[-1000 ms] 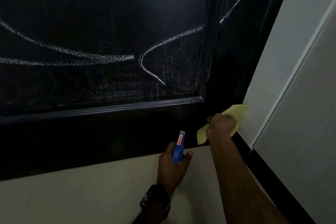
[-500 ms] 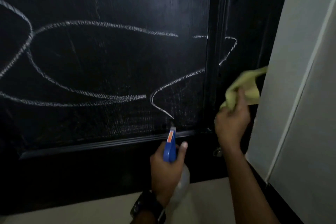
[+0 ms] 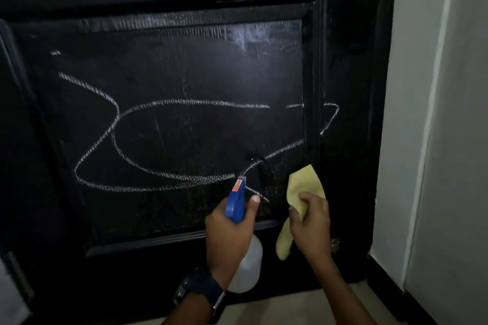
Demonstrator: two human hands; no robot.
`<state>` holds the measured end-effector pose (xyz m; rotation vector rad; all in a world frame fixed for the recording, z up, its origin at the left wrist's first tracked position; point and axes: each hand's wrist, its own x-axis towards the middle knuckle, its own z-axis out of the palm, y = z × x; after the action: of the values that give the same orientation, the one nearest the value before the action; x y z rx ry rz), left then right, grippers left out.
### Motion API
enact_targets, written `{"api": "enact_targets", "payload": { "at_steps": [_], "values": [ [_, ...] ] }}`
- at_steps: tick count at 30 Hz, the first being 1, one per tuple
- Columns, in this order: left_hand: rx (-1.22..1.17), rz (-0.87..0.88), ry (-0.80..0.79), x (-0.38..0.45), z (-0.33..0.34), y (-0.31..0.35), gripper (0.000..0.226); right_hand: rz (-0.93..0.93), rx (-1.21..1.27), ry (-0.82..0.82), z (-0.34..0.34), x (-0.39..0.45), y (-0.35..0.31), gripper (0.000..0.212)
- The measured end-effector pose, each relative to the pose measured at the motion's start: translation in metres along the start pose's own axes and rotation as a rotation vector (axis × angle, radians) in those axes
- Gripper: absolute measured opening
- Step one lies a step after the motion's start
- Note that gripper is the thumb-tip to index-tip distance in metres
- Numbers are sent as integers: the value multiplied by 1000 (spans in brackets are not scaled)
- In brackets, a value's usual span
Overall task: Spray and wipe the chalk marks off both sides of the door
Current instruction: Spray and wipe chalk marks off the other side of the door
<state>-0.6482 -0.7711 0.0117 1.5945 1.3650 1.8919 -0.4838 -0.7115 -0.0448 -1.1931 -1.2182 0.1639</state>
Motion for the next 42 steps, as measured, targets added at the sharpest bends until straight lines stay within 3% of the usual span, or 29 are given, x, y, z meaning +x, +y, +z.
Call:
{"api": "enact_targets", "payload": {
  "at_steps": [3,5,7,9,13,16,19,21,23,26,28,32,34,36,38,40,42],
  "values": [
    [0,5,-10,8,-5,8,56,309,302,120,-12,9,-2,25],
    [-10,5,-36,16,-6,16,62,415,453,299,-38,30,-16,20],
    [-25,2,-56,25,-2,26,65,320,404,444,-71,54,-41,20],
    [-78,-3,-65,35,5,39,63,140,329,513,-97,90,-73,33],
    [-46,17,-104,50,20,61,70,-245,11,354,-99,177,-128,33],
    [-56,28,-69,62,17,73,59,-233,-40,241,-57,210,-138,23],
    [-63,45,-11,74,-8,78,53,-242,-169,402,7,177,-124,28],
    [-47,72,34,81,-31,77,53,-260,-221,407,44,135,-113,32],
    [-22,91,55,86,-53,76,55,-303,-279,320,63,97,-101,28],
    [15,108,83,87,-83,73,61,-476,-362,38,73,42,-81,21],
    [0,101,80,85,-95,71,64,-482,-331,-49,71,29,-84,26],
    [-7,100,96,88,-110,81,64,-302,-127,192,72,112,-176,43],
    [17,110,121,92,-116,83,59,-246,-111,290,70,162,-233,34],
    [1,111,128,96,-122,85,54,-284,-167,358,84,169,-247,27],
    [5,113,124,97,-127,83,53,-430,-282,356,97,133,-212,27],
    [12,123,137,96,-131,79,54,-527,-355,238,107,74,-145,23],
    [5,118,139,92,-136,73,52,-476,-370,105,110,14,-79,20]
  ]
}}
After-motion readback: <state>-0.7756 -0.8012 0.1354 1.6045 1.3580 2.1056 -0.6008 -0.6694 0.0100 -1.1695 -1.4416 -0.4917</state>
